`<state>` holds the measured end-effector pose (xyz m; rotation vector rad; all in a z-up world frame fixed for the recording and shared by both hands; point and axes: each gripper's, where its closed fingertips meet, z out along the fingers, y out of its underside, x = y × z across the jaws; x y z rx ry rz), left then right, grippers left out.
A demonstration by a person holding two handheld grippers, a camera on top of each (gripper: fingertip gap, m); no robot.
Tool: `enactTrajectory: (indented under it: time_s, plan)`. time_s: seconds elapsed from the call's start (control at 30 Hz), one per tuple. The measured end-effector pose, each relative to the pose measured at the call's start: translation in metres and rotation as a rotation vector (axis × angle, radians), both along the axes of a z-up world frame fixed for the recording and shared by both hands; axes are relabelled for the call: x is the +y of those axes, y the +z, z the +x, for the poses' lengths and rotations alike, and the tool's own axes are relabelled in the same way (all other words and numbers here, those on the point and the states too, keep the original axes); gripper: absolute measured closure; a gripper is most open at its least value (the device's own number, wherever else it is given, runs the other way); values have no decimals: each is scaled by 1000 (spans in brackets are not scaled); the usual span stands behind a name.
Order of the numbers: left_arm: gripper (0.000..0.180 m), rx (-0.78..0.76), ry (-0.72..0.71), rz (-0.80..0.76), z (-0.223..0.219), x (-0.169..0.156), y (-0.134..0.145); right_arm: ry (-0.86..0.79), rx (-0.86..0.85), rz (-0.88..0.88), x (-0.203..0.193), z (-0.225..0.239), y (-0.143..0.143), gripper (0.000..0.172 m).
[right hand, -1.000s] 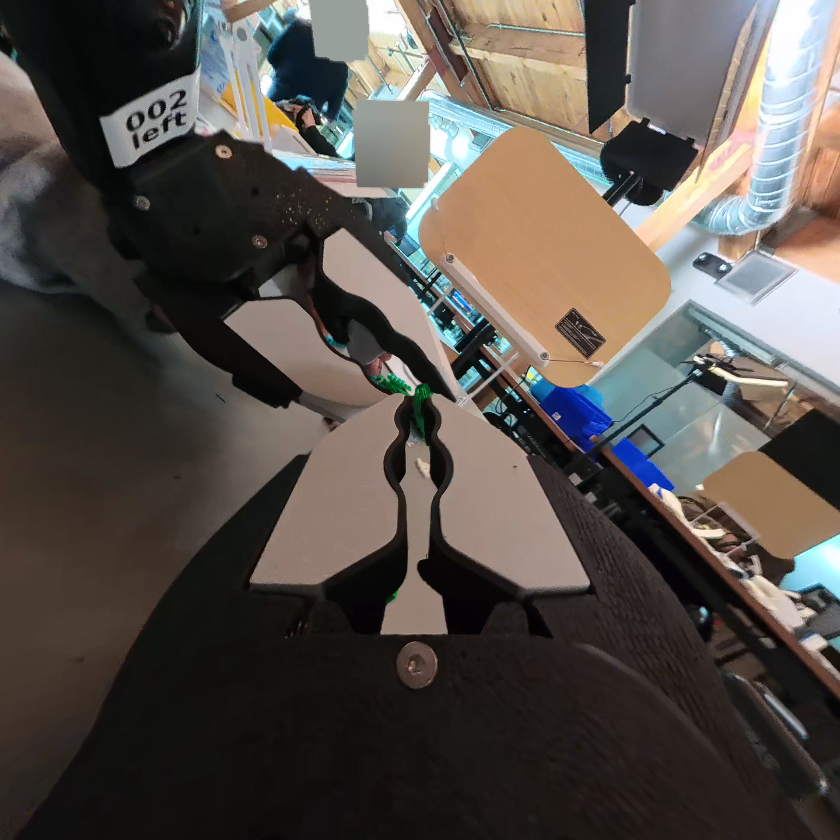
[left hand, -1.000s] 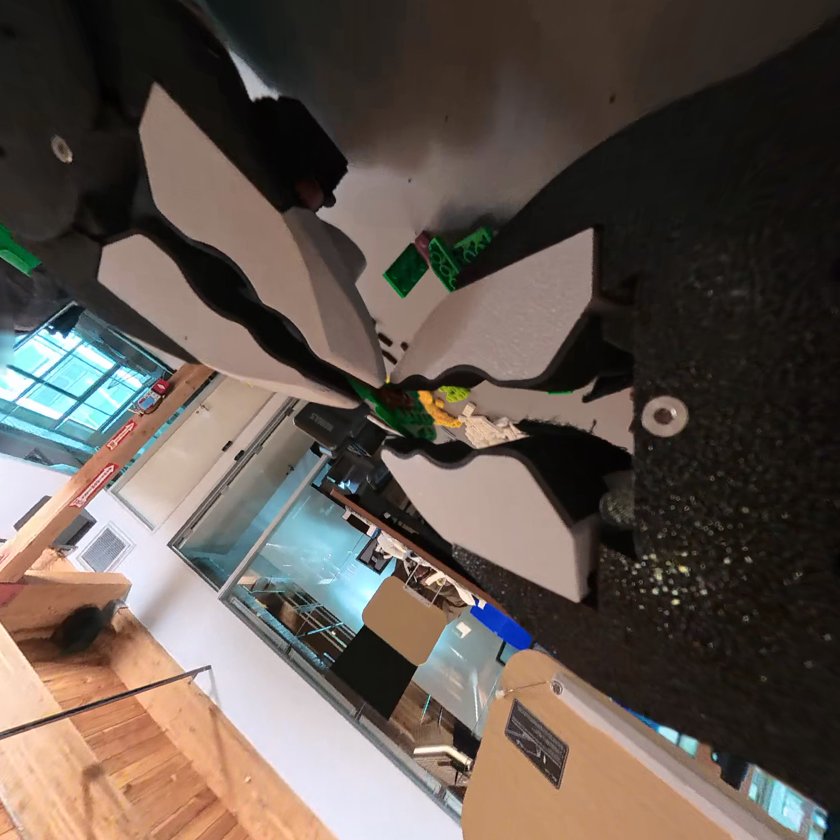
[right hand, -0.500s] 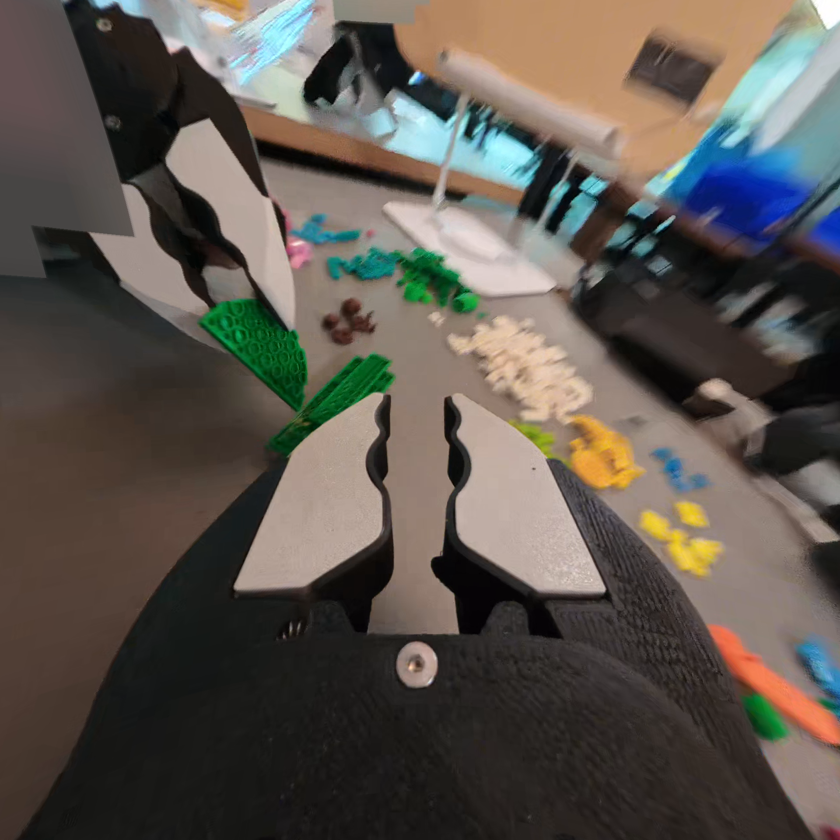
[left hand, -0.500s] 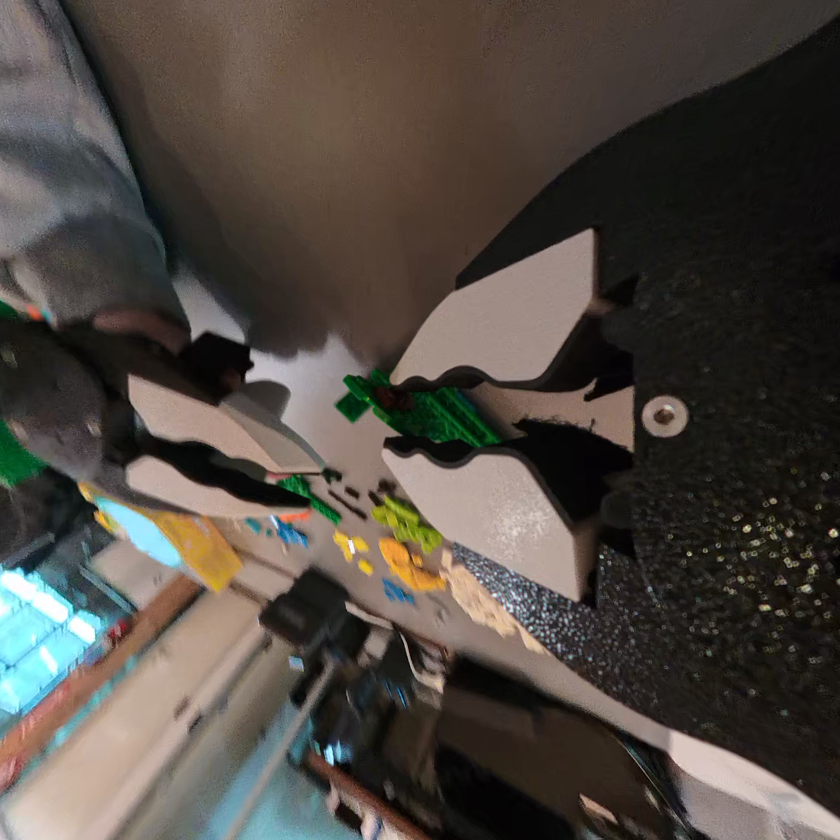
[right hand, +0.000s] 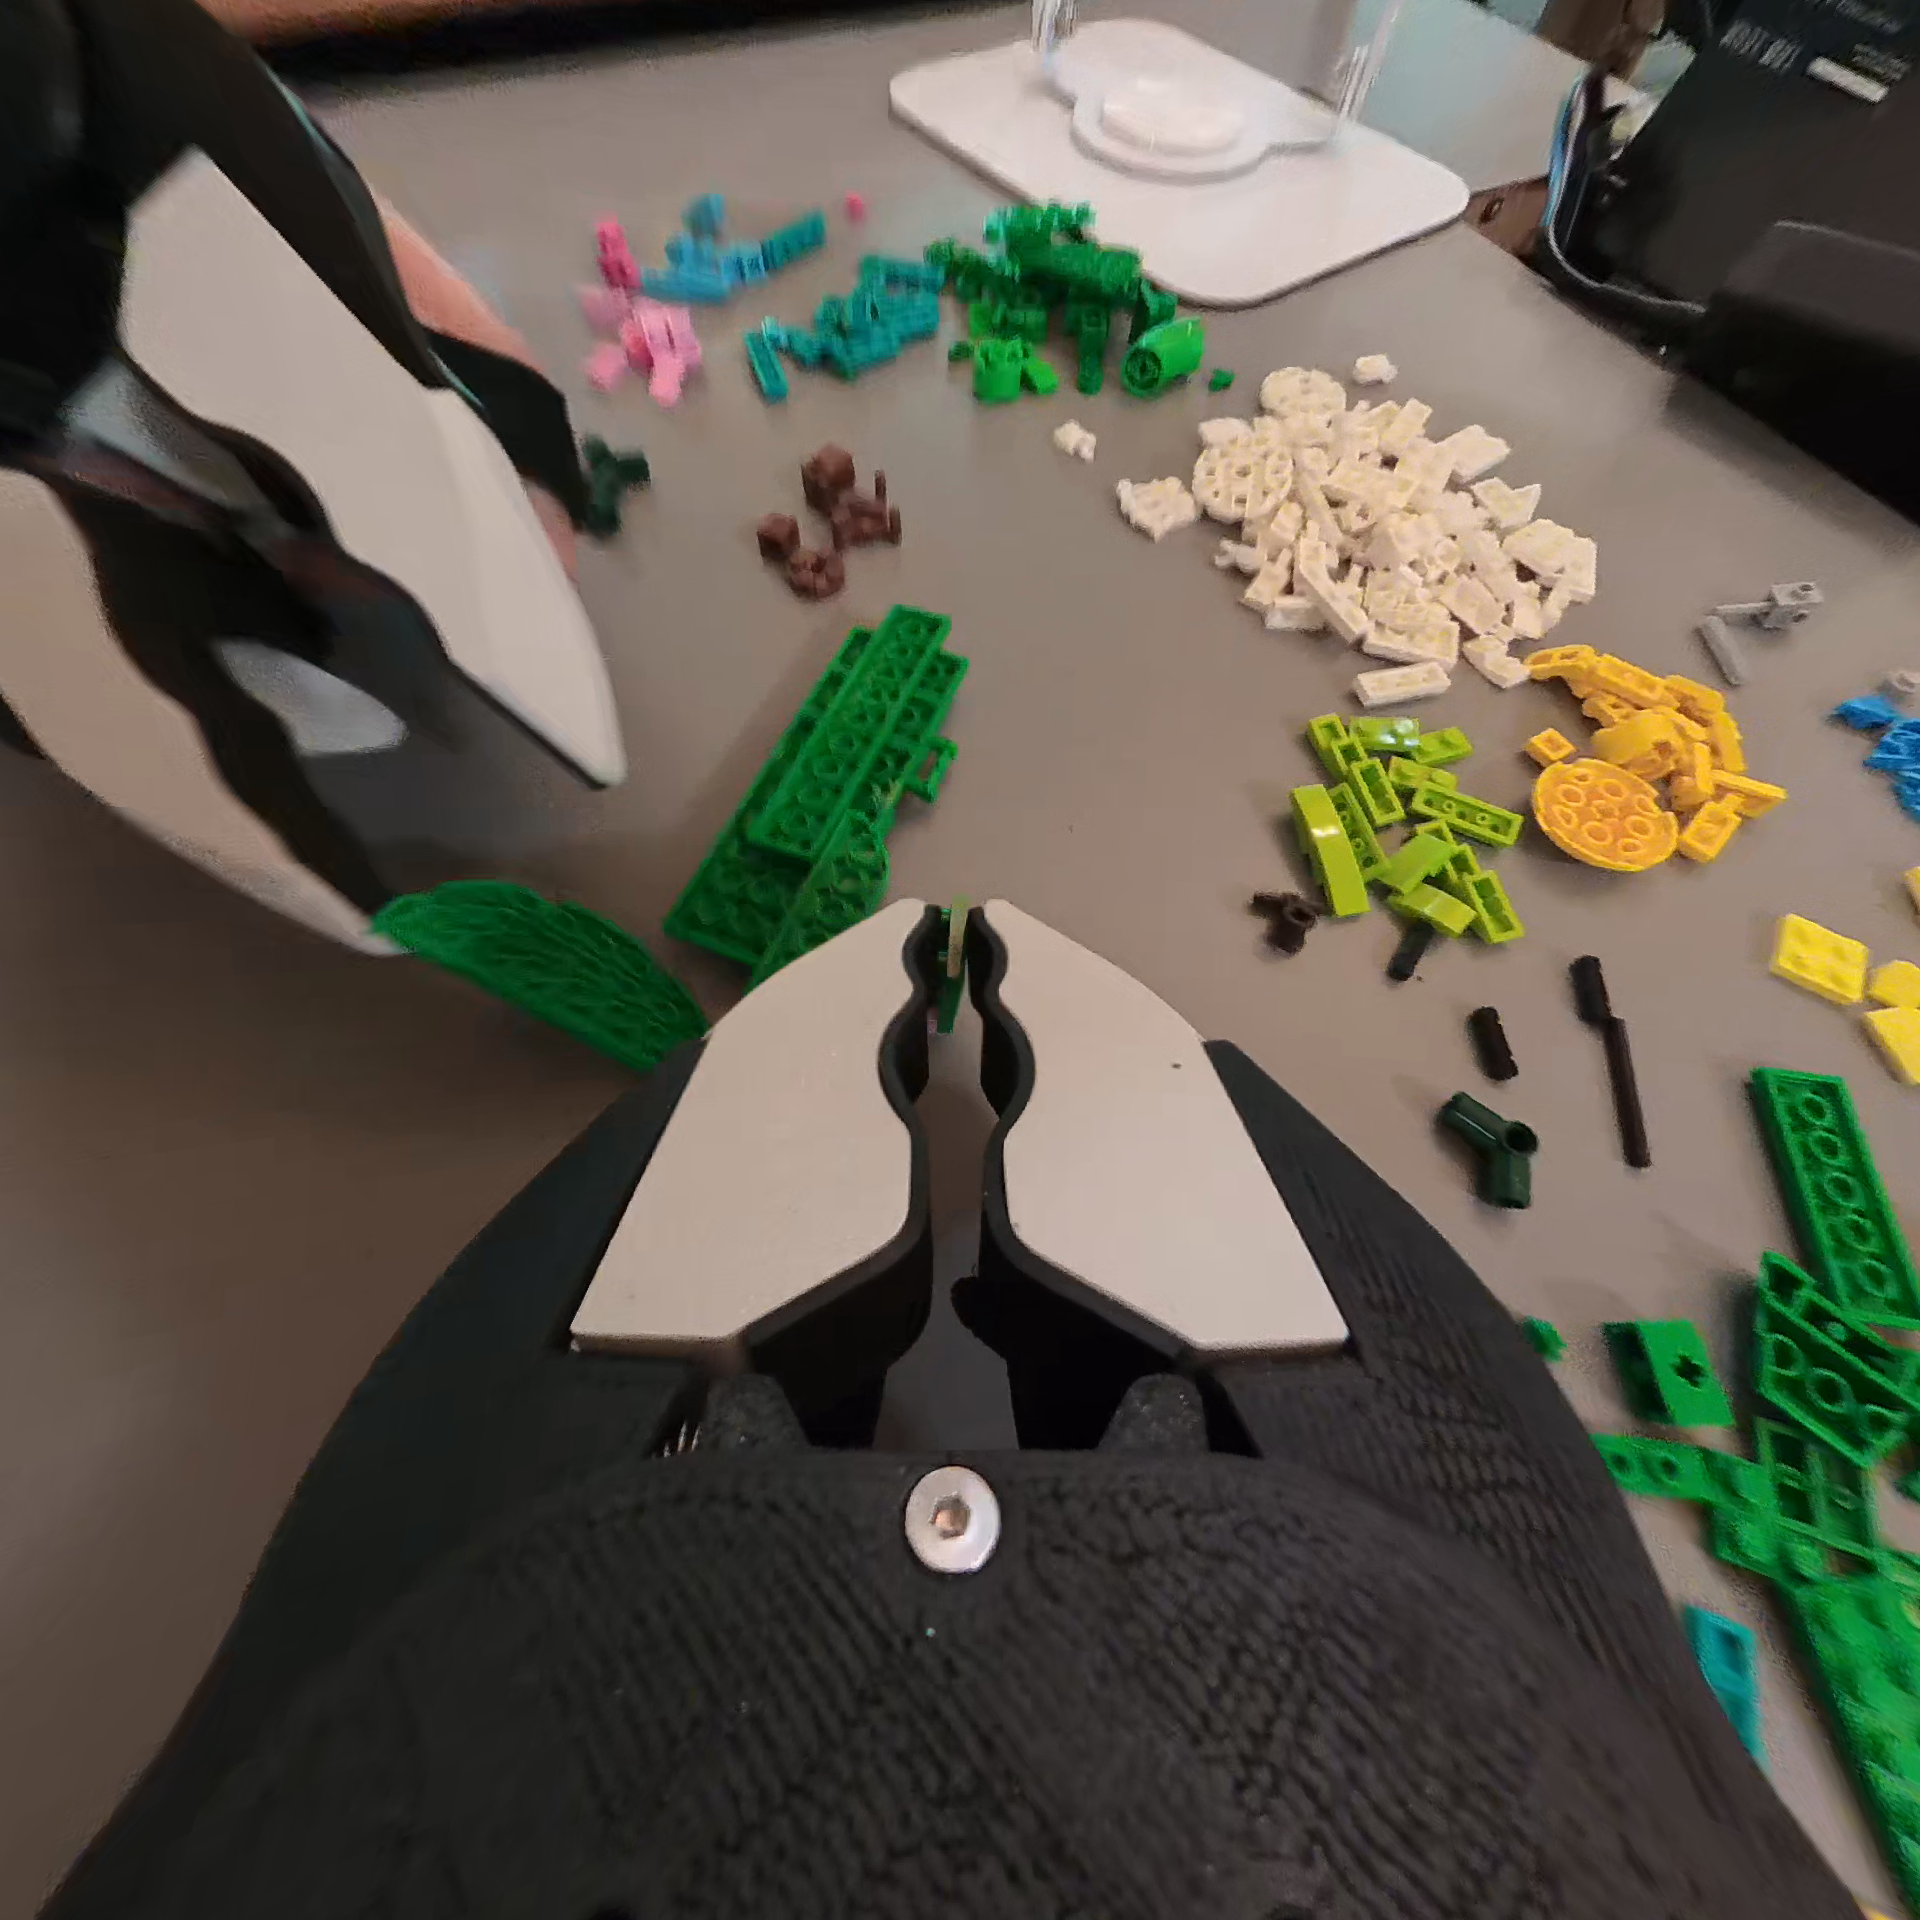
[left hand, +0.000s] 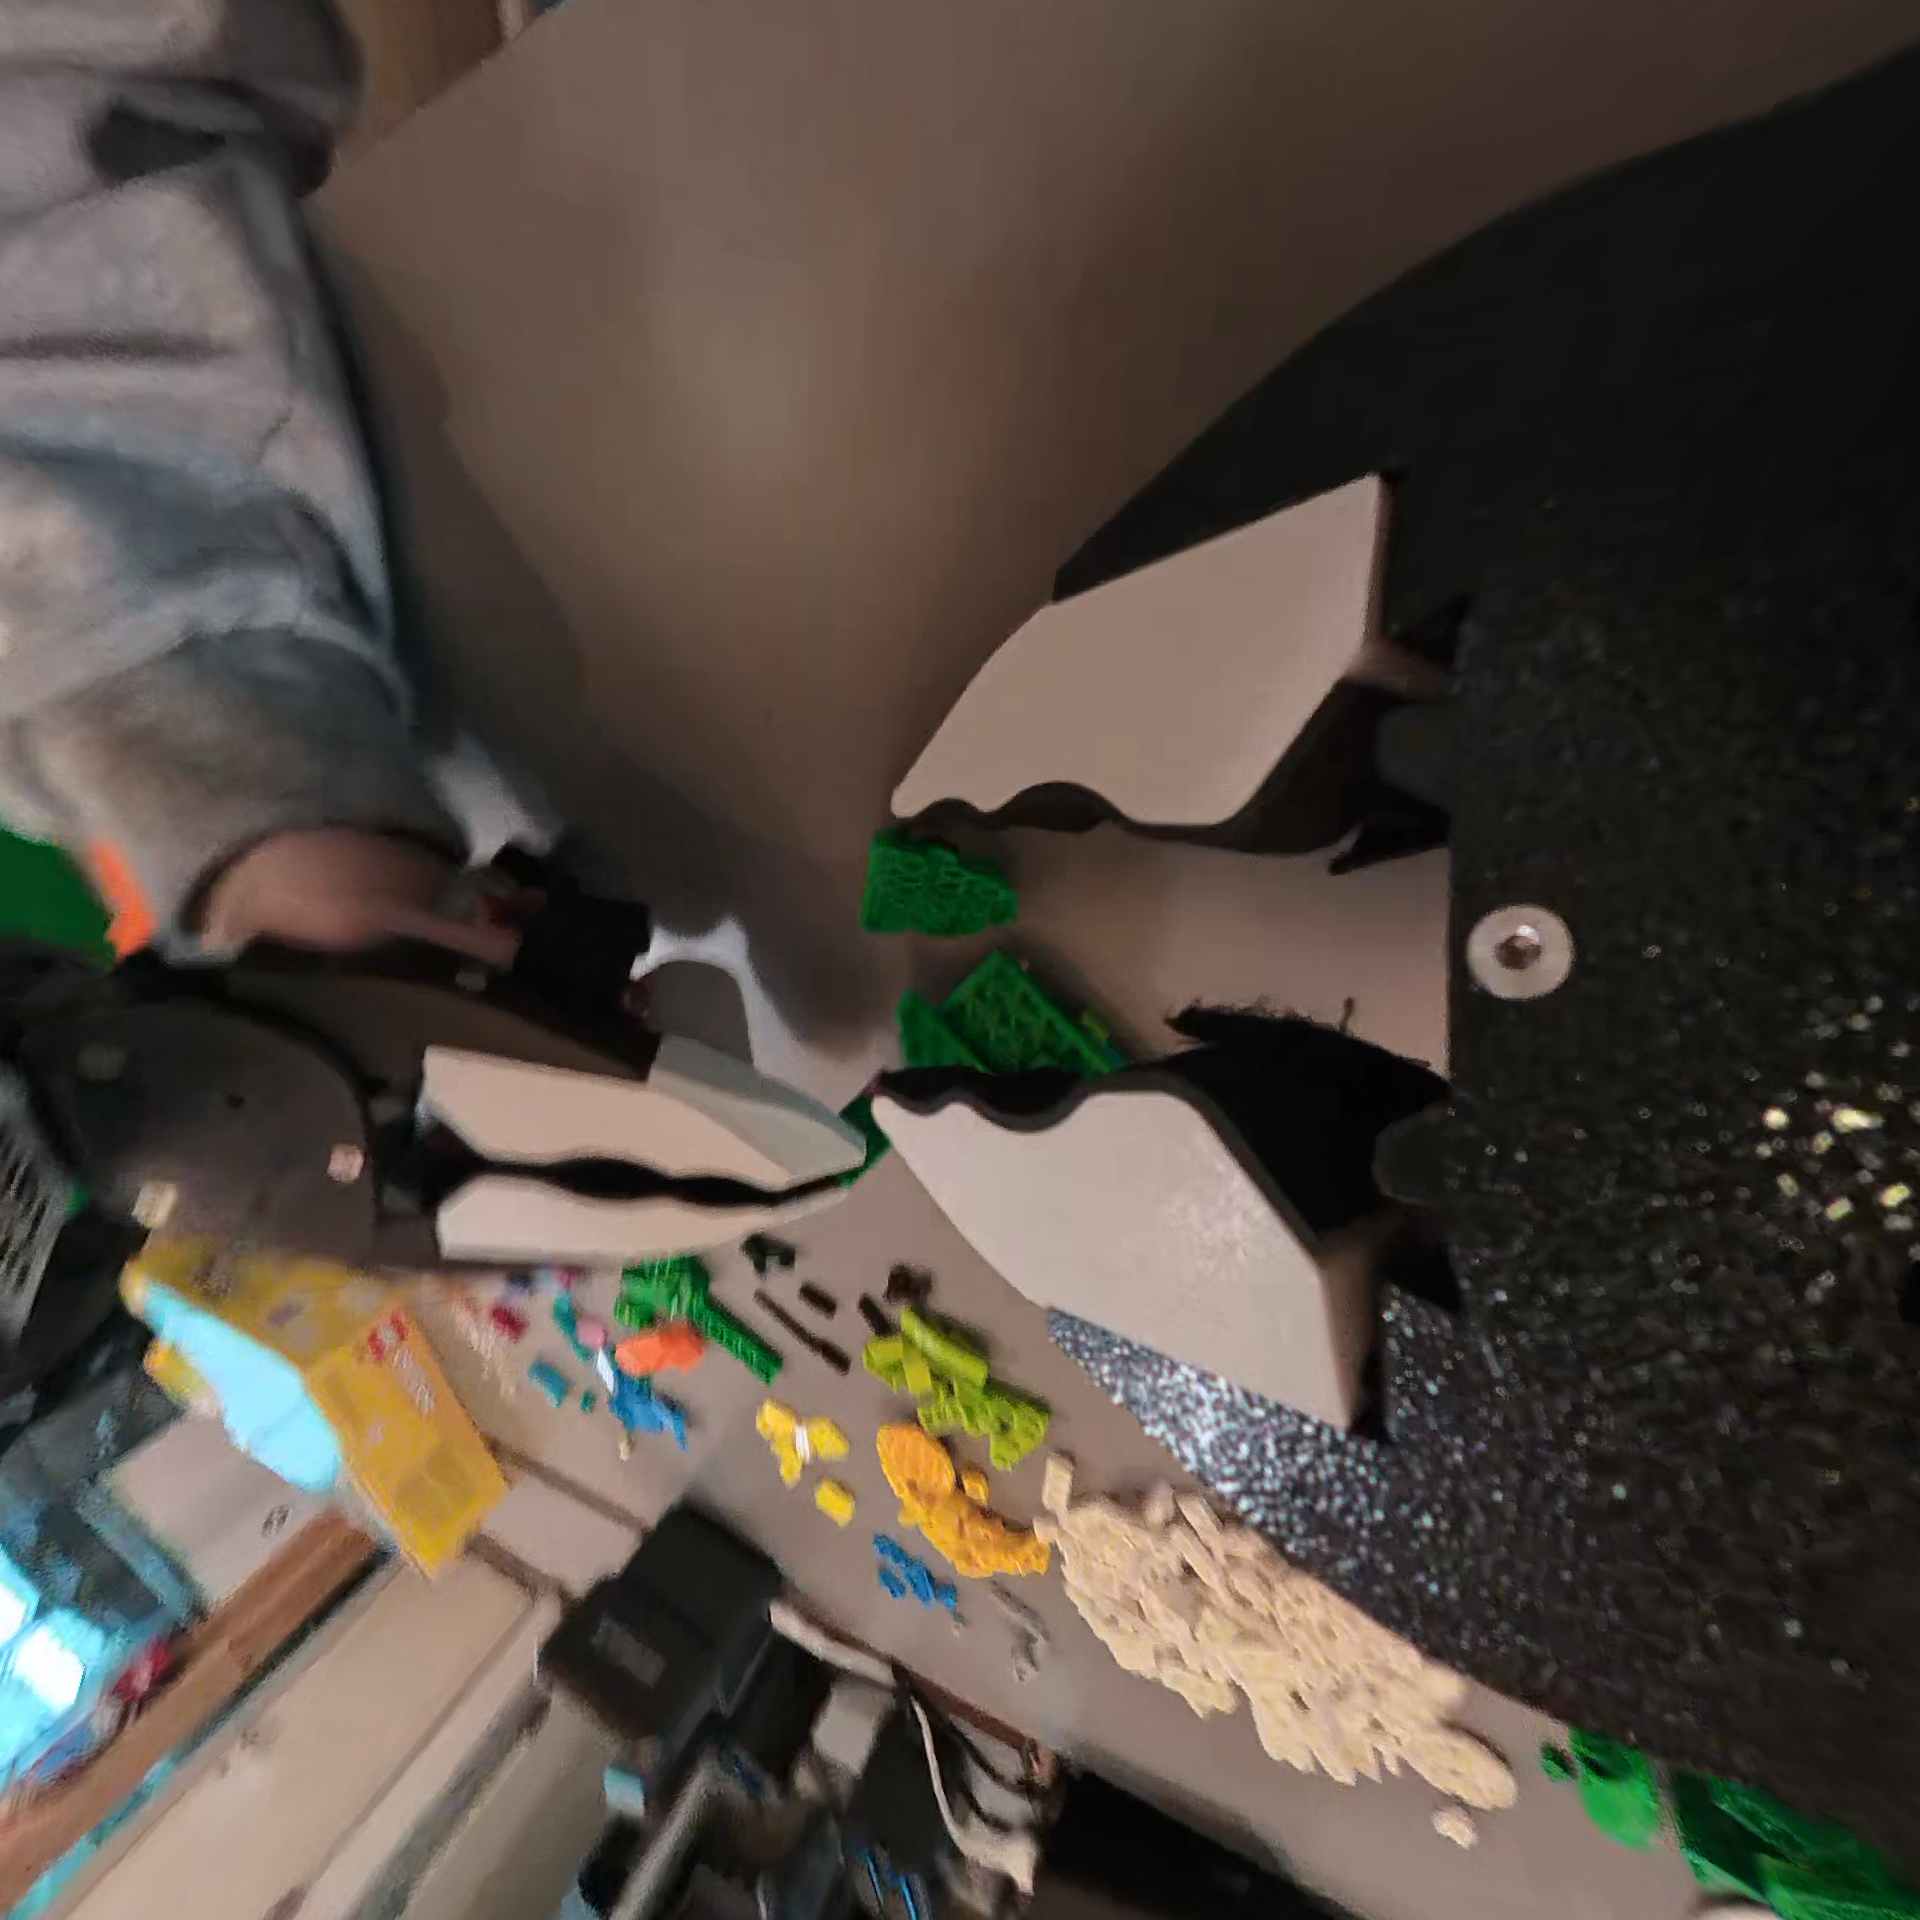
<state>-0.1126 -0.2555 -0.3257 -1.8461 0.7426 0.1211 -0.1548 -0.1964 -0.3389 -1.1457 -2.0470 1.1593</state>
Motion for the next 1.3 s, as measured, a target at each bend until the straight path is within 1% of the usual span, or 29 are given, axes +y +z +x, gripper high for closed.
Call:
enactTrajectory:
  time_s: [0.03,0.13,0.17,0.2,0.27,0.37,0.43,0.47,0.53,0.57,0.63,0.7,0.8,0.87,1.0,1.03,1.1,1.13,1.2,1.23,1.3]
  plan:
    - [145,-12,66,46,-10,4,7,-10,13,-60,-2,-2,5,168]
    - [151,-46,276,126,-39,14,18,-37,92,-247,-7,-6,26,168]
    - [149,-69,305,123,-42,16,16,-62,128,-308,-7,-8,34,168]
    - [146,-93,302,106,-39,17,14,-77,146,-357,-8,-9,39,168]
    - [142,-110,317,108,-38,19,13,-88,174,-415,-13,-10,44,168]
    - [145,-27,407,164,-47,21,18,-100,238,-473,-21,-9,55,168]
    - [148,77,455,203,-53,21,21,-111,264,-499,-28,-8,58,168]
    - [153,134,476,223,-56,21,23,-117,279,-513,-31,-8,60,169]
    - [163,207,486,232,-57,21,23,-130,306,-534,-36,-6,64,169]
    - [164,218,488,237,-56,21,24,-143,318,-535,-36,-6,65,169]
    - [164,214,485,247,-56,21,26,-165,340,-536,-35,-6,67,169]
    - [164,213,511,275,-59,20,30,-196,362,-538,-33,-6,68,169]
    - [155,243,535,307,-61,21,34,-218,388,-533,-33,-5,70,169]
    - [163,266,524,313,-58,21,35,-220,396,-522,-34,-5,71,169]
    - [164,295,527,312,-61,21,35,-235,404,-503,-34,-5,71,168]
    - [164,297,524,313,-60,21,35,-232,405,-498,-34,-5,71,163]
    - [164,298,523,327,-59,21,38,-235,384,-480,-35,-7,68,147]
    - [164,297,517,332,-58,20,39,-235,375,-478,-36,-7,66,147]
    - [164,299,510,330,-58,20,39,-242,371,-486,-34,-8,66,163]
    - [164,300,507,325,-57,21,38,-233,368,-486,-35,-8,66,167]
    - [164,294,506,321,-58,21,37,-229,364,-477,-37,-7,65,168]
